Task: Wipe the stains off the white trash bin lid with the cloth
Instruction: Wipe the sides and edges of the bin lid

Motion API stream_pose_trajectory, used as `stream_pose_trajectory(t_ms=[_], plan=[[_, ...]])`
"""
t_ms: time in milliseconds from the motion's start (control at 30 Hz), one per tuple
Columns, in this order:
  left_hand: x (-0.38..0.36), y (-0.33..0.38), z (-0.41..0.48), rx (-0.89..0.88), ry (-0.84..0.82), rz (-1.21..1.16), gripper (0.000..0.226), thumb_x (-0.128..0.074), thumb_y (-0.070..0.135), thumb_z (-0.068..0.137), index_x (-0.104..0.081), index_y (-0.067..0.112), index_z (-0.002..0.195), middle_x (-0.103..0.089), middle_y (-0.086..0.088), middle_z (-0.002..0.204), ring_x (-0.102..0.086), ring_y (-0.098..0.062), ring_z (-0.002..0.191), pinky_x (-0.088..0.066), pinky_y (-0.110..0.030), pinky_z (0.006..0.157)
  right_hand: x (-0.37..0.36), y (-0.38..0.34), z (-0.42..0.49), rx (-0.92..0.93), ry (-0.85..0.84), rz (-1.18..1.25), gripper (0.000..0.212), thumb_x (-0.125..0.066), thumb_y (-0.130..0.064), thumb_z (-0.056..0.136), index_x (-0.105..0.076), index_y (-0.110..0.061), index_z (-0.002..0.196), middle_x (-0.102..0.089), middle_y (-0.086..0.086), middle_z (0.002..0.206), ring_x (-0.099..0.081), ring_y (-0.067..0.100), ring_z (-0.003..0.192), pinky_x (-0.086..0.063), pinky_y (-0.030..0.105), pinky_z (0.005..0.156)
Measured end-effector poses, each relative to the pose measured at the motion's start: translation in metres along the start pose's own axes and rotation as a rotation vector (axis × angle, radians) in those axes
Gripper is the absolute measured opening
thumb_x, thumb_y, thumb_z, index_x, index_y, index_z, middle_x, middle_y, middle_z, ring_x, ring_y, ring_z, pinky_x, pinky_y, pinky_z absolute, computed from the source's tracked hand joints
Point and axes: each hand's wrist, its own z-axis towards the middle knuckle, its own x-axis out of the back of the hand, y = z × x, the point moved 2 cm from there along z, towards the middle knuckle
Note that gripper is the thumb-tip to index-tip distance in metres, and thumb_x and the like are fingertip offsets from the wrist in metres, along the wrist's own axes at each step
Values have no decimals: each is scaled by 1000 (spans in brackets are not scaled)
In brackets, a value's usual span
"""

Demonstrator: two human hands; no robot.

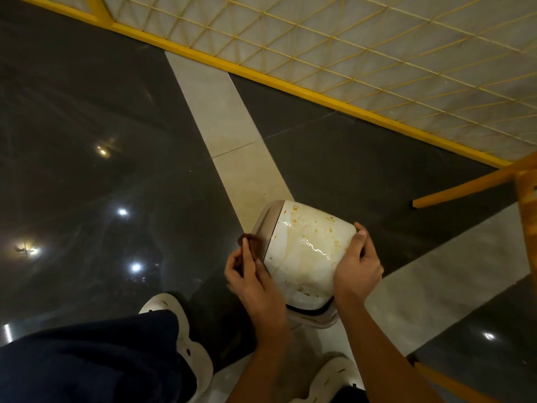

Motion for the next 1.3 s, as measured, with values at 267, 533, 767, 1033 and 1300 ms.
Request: stream_pose_trajectory(t_ms=[267,533,767,1033,1300], plan=[[5,-7,0,109,12,-13,31,-46,9,93,-52,13,123,-39,-9,131,-33,-23,124,-30,-29,102,1,-1,-1,21,0,-1,34,-38,-34,99,-64,-26,119,-66,7,112,-58,23,105,-40,25,82],[-31,34,41,-353,-207,343,33,-47,19,94,-53,21,127,-39,-1,133,-30,-18,121,-35,-37,103,0,-2,0,0,-13,-18,35,-37,-37,99,-62,-27,121,-63,5,116,-55,21,107,-40,26,83],[-10,20,43,-399,-290,211,34,-51,17,92,-52,29,123,-40,6,130,-29,-7,120,-26,-20,98,1,-1,0,2,-6,-8,34,-37,-36,99,-63,-27,120,-63,5,118,-56,23,109,-41,27,85],[-10,16,60,-202,-350,150,29,-45,27,95,-57,18,119,-45,5,125,-40,-12,117,-33,-26,95,1,-2,1,-7,-21,-3,34,-37,-36,99,-61,-27,121,-62,4,118,-55,22,109,-40,27,84],[-46,35,120,-118,-715,246,35,-45,32,95,-59,12,120,-51,0,129,-47,-16,117,-32,-28,101,-1,-1,1,-22,-21,-10,34,-36,-37,99,-60,-28,122,-61,3,119,-54,21,109,-41,28,86]])
